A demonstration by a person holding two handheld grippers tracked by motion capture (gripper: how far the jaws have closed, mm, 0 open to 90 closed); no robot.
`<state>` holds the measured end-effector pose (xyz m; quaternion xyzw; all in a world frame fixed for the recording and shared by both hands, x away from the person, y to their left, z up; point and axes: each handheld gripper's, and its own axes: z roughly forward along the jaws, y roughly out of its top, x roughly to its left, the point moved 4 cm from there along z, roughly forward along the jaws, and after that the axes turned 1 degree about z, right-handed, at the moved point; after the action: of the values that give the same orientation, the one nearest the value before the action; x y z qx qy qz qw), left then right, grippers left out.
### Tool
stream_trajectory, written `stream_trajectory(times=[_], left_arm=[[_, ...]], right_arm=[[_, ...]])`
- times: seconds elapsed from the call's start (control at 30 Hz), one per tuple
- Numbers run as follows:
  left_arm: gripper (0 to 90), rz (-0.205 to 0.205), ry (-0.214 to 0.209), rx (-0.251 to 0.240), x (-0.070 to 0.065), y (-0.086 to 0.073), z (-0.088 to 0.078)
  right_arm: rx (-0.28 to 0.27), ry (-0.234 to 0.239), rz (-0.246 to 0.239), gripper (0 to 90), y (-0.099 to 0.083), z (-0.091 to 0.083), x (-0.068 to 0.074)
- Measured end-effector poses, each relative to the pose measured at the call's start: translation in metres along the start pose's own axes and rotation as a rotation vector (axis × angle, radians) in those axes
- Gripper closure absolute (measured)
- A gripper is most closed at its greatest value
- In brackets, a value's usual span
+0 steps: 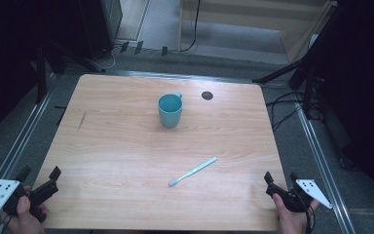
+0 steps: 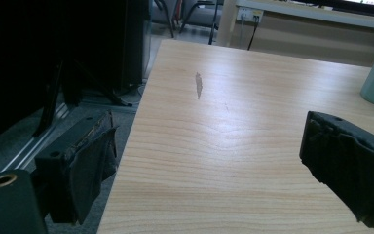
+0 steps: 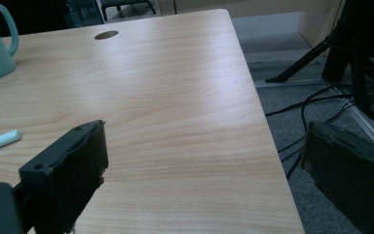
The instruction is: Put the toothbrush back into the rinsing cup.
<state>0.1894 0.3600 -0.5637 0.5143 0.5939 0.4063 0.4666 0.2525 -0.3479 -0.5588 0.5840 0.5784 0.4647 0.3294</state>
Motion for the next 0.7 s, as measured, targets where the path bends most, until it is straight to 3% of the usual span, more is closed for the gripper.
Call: stream_trajectory(times=[0.17, 0.23, 0.3, 0.43, 0.53, 0.7], left_arm=[[6.7, 0.007, 0.004, 0.001, 0.000, 0.000, 0.000], [6.7, 0.002, 0.000, -0.004, 0.000, 0.000, 0.000], [6.7, -0.010, -0.003, -0.008, 0.001, 0.000, 0.000], [6.7, -0.003, -0.001, -0.006, 0.000, 0.000, 0.000], [6.7, 0.004, 0.000, -0.004, 0.000, 0.000, 0.000], [6.8, 0.006, 0.001, 0.001, 0.000, 0.000, 0.000]], right_arm=[[-0.008, -0.010, -0.001, 9.9, 0.000, -0.001, 0.001], [-0.024, -0.022, -0.018, 19.8, 0.000, -0.002, 0.001], [-0.051, -0.033, -0.002, 41.4, 0.001, -0.005, 0.000], [-0.018, -0.010, 0.006, 70.3, 0.002, -0.004, -0.001], [0.026, -0.005, -0.025, 80.8, 0.004, -0.001, 0.003], [0.064, 0.061, -0.072, 90.0, 0.018, -0.003, 0.018]])
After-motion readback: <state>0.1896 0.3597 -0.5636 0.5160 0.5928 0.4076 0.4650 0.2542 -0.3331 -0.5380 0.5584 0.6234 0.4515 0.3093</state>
